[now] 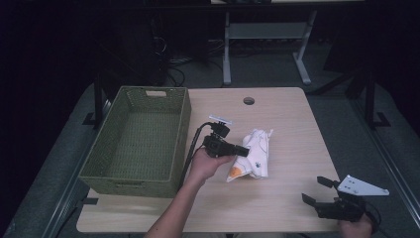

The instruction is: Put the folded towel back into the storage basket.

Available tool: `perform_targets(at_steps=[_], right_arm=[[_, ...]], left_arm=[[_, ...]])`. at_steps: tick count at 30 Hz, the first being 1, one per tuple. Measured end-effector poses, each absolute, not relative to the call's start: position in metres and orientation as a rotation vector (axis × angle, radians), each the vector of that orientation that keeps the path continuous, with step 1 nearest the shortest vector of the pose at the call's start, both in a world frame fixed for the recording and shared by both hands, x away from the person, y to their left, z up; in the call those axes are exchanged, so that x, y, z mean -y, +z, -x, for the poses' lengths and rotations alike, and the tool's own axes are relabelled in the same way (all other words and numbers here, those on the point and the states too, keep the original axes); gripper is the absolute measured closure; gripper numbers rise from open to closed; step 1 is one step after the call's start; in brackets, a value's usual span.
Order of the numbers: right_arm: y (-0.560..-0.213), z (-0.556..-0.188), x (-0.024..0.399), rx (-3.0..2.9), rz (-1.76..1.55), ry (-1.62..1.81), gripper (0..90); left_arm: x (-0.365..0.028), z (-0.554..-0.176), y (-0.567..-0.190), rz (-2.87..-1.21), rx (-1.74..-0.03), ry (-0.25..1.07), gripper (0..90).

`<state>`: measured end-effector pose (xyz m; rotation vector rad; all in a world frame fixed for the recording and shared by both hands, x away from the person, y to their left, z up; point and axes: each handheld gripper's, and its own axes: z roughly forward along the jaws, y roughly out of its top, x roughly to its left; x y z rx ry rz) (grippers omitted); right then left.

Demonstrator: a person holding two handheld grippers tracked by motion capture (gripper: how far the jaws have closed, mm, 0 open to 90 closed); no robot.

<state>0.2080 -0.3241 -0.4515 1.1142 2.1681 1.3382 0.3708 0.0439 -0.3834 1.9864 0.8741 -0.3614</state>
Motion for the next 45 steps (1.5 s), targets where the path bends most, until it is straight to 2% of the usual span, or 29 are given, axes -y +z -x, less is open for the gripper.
perform_targets(at_steps=[18,45], right_arm=[[-0.455,-0.209,0.327,-2.170,-1.137,1.337,13.6],[-0.459,-0.215,0.317,-2.224,-1.119,1.295,13.7]], left_arm=[[-0.082,-0.368,-0.355,-1.930,-0.851,-0.463,83.0],[-0.145,-0.363,-0.326,-1.822,-0.873,-0.487,82.8]])
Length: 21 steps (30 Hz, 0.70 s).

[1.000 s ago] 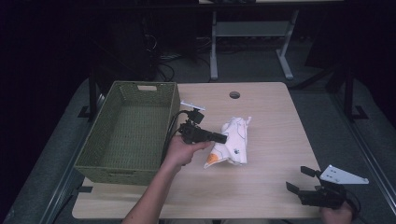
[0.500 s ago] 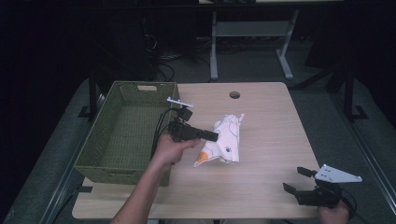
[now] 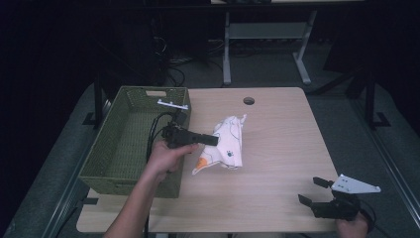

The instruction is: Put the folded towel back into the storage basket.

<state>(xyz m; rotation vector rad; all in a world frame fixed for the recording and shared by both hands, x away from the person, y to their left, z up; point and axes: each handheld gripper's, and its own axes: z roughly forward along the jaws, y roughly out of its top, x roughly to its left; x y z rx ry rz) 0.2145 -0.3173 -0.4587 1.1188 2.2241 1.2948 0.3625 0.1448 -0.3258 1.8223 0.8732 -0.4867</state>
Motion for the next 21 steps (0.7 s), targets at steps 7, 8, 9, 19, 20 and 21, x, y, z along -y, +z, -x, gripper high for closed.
perform_targets(at_steps=[7,8,9,19,20,21], right_arm=[[-0.460,-0.215,0.314,-2.250,-1.105,1.276,13.6],[-0.460,-0.215,0.314,-2.247,-1.104,1.276,13.6],[-0.460,-0.215,0.314,-2.247,-1.106,1.278,13.6],[-0.460,-0.217,0.314,-2.241,-1.100,1.290,13.6],[-0.460,-0.217,0.313,-2.245,-1.100,1.288,13.6],[-0.460,-0.217,0.313,-2.247,-1.099,1.284,13.6]], left_arm=[[-0.163,-0.364,-0.323,-1.801,-0.883,-0.485,82.8],[-0.165,-0.364,-0.322,-1.803,-0.884,-0.486,82.7],[-0.167,-0.364,-0.321,-1.803,-0.887,-0.485,82.7],[-0.185,-0.360,-0.310,-1.793,-0.894,-0.449,82.8],[-0.189,-0.359,-0.308,-1.791,-0.898,-0.442,82.8],[-0.192,-0.359,-0.306,-1.789,-0.900,-0.439,82.8]])
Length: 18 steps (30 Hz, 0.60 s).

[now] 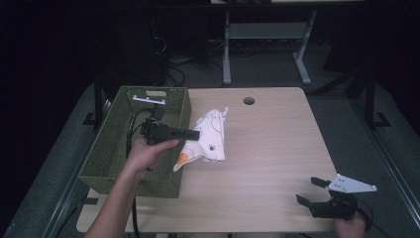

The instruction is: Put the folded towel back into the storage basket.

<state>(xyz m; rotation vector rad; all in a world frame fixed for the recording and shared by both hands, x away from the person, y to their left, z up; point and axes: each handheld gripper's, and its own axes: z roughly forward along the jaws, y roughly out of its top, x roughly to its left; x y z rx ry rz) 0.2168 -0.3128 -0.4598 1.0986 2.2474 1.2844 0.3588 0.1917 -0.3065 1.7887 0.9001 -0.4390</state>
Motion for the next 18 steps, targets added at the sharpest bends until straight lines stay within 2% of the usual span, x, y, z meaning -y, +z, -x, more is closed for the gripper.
perform_targets(at_steps=[18], right_arm=[[-0.460,-0.217,0.313,-2.245,-1.102,1.273,13.6]], left_arm=[[-0.239,-0.354,-0.298,-1.758,-0.915,-0.395,82.8]])
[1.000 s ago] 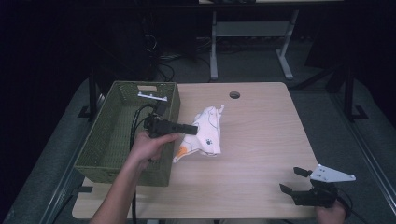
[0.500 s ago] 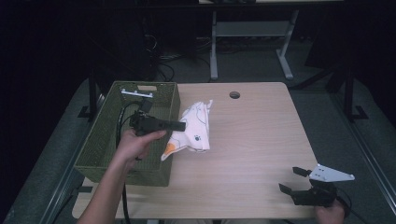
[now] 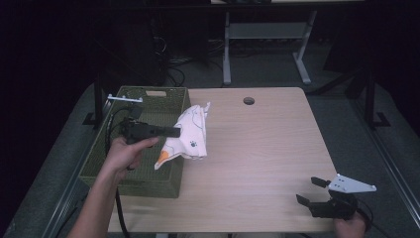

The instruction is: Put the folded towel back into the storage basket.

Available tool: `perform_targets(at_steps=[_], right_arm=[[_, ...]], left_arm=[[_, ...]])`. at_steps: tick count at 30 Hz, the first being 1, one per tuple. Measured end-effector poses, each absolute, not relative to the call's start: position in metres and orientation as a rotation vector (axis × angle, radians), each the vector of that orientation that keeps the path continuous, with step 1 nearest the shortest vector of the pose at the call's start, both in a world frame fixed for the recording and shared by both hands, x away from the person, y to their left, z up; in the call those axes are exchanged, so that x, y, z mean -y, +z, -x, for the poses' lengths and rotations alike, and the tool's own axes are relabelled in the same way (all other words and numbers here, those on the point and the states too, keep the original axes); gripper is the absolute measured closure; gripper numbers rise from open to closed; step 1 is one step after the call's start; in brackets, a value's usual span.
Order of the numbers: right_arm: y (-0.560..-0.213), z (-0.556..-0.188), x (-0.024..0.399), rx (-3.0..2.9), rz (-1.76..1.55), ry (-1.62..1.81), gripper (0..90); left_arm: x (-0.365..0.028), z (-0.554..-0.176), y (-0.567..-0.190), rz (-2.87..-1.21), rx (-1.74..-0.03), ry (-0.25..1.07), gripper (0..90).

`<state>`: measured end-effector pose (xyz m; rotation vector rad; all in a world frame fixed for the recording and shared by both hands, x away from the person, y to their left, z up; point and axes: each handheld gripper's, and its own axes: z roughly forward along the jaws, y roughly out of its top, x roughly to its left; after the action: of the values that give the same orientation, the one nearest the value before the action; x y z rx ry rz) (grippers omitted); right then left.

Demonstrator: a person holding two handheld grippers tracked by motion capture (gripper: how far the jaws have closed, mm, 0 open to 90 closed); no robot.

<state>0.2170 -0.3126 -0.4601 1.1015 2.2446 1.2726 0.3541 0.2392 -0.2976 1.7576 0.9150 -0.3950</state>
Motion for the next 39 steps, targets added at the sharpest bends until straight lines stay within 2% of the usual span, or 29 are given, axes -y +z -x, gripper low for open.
perform_targets(at_steps=[21,36,39], right_arm=[[-0.458,-0.215,0.313,-2.245,-1.081,1.259,13.6],[-0.458,-0.215,0.315,-2.240,-1.096,1.256,13.7],[-0.458,-0.216,0.315,-2.243,-1.095,1.255,13.6]], left_arm=[[-0.298,-0.350,-0.302,-1.707,-1.008,-0.335,82.8],[-0.329,-0.360,-0.320,-1.776,-1.103,-0.276,82.6],[-0.331,-0.364,-0.325,-1.823,-1.122,-0.225,81.7]])
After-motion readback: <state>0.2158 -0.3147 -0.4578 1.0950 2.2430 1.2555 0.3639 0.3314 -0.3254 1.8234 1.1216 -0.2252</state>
